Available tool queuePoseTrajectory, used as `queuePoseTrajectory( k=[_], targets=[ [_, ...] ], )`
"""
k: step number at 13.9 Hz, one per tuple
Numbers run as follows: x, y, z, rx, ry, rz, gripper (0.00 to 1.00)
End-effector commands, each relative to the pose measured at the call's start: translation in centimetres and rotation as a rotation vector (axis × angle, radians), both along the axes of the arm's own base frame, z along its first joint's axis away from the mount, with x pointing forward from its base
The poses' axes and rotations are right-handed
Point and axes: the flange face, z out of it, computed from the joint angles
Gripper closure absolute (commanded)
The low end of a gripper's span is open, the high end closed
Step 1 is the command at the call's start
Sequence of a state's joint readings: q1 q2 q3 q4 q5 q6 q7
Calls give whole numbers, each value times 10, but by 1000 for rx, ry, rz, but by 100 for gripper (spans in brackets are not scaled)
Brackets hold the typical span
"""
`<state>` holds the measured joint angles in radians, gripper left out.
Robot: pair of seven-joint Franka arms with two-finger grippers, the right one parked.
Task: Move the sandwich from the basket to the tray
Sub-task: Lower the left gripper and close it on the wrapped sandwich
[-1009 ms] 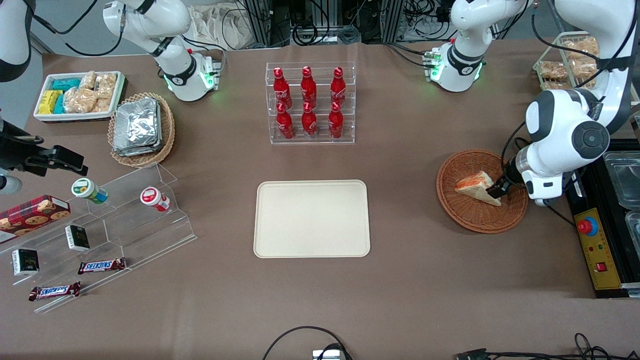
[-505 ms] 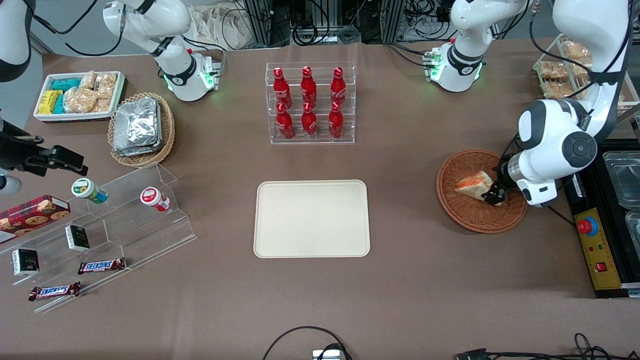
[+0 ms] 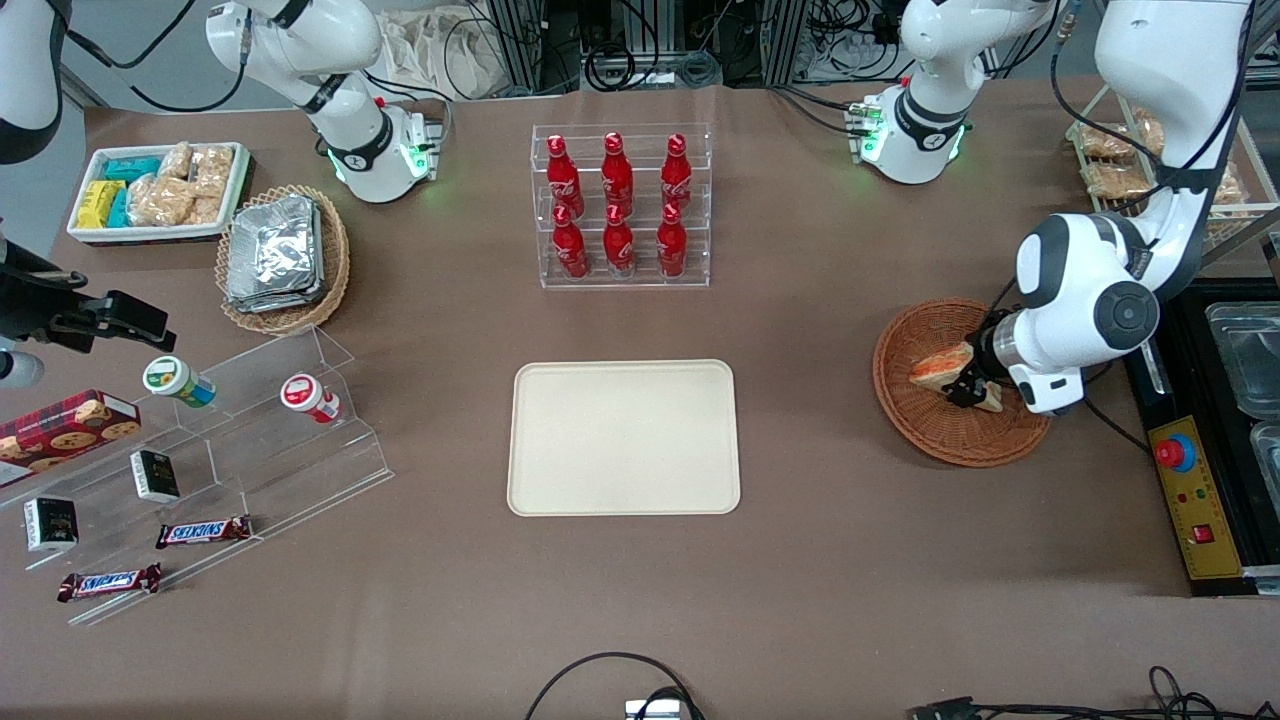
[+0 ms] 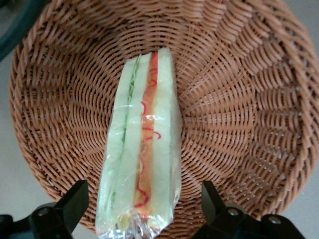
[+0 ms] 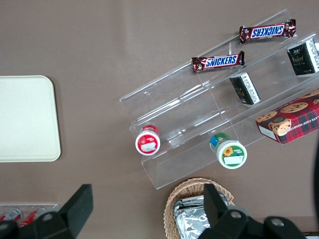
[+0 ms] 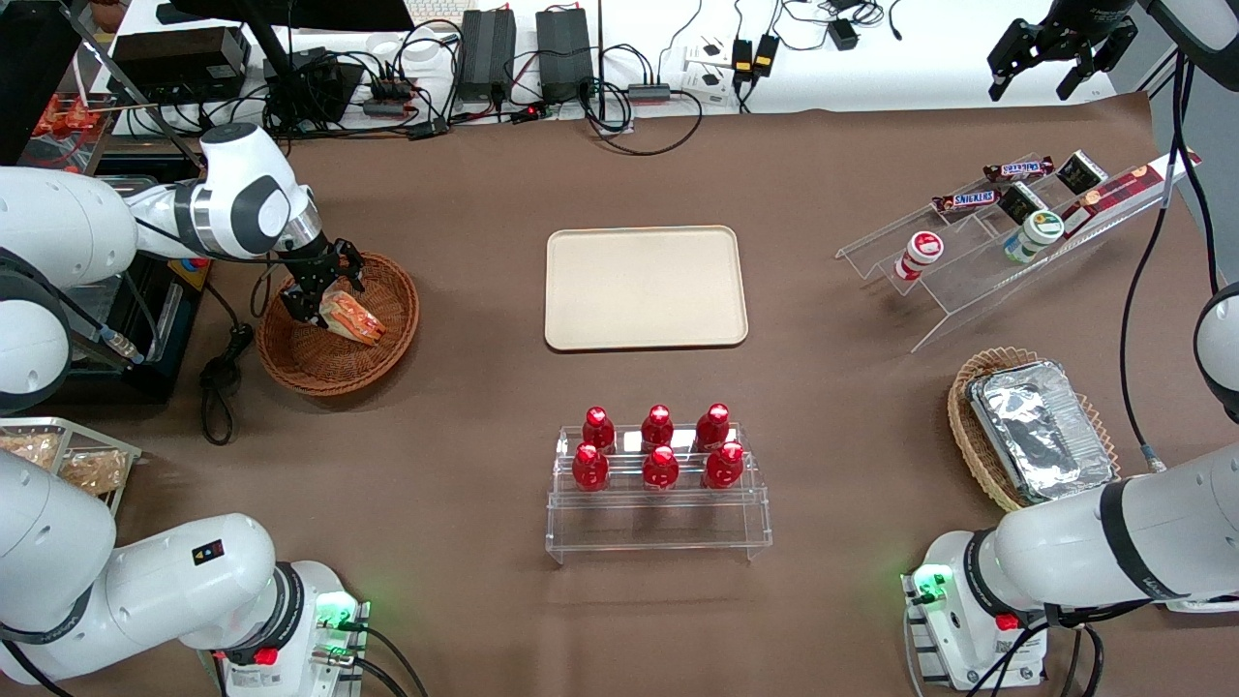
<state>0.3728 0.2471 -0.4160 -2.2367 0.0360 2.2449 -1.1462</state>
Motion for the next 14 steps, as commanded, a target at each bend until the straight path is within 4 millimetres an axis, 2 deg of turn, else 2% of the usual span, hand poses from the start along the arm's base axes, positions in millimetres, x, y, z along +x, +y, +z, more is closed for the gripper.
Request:
queuePoseTrajectory(
  k=[1,3,4,5,6,7,10,12,14],
  targets=[
    [-3,-2,-9,2,-3,13,0],
    [-3,-3,-14,0,2,7,2],
    [-2,-2,-13,1,-4,9,24],
    [-2,-2,-10,3,-8,10,61],
    [-2,-1,-10,4,-8,13,82],
    [-1,-1,-9,5,-11,19,98],
    [2,-1,-5,13,-16,51,100],
    [8,-3,5,16,-34,51,100],
    [20,-13,36,29,-7,6,100]
  ],
)
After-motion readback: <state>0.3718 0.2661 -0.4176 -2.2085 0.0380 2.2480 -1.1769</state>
